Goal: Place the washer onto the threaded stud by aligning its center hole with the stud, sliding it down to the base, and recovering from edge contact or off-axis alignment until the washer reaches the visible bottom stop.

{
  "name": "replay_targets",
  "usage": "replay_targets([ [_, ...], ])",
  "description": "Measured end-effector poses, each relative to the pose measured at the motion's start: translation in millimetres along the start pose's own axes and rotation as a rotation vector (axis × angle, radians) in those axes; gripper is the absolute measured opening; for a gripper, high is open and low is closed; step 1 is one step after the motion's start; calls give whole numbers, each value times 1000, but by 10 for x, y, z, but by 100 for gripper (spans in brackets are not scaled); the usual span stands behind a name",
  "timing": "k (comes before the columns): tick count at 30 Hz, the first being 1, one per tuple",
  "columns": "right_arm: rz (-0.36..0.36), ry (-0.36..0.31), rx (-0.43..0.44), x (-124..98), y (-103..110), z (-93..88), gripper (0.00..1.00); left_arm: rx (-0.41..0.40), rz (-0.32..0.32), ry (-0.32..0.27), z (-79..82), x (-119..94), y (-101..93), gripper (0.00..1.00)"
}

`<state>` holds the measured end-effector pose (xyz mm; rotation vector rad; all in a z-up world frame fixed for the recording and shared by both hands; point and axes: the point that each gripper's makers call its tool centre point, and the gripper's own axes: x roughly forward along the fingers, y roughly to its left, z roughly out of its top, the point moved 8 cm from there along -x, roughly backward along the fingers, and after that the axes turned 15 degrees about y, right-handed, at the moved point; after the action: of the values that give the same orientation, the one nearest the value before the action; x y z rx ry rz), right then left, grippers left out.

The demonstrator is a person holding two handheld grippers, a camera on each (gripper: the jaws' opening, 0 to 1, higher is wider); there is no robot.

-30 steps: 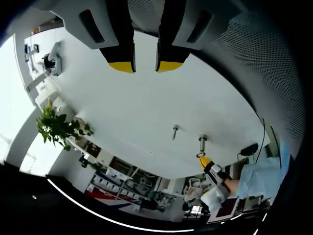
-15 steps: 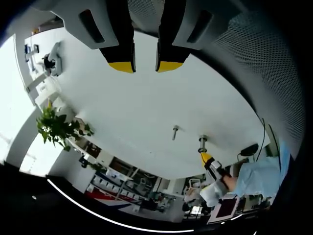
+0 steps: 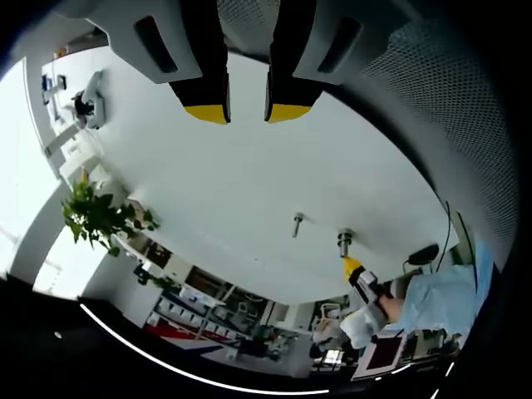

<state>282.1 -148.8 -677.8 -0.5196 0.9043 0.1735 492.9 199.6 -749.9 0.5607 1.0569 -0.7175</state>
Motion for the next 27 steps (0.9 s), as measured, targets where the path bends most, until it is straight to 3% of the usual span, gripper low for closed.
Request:
replay_targets([
  [12,2,-1,-4,0,4,-2,19,-7,0,-6,-156,-80,-54,0],
  [19,18,8,-26,7,34,-8,19,-20,31,-31,-279,-304,-118,0],
  [27,23,-6,-45,-7,59,4,19,-48,65,-91,-491,-712,-340,3],
])
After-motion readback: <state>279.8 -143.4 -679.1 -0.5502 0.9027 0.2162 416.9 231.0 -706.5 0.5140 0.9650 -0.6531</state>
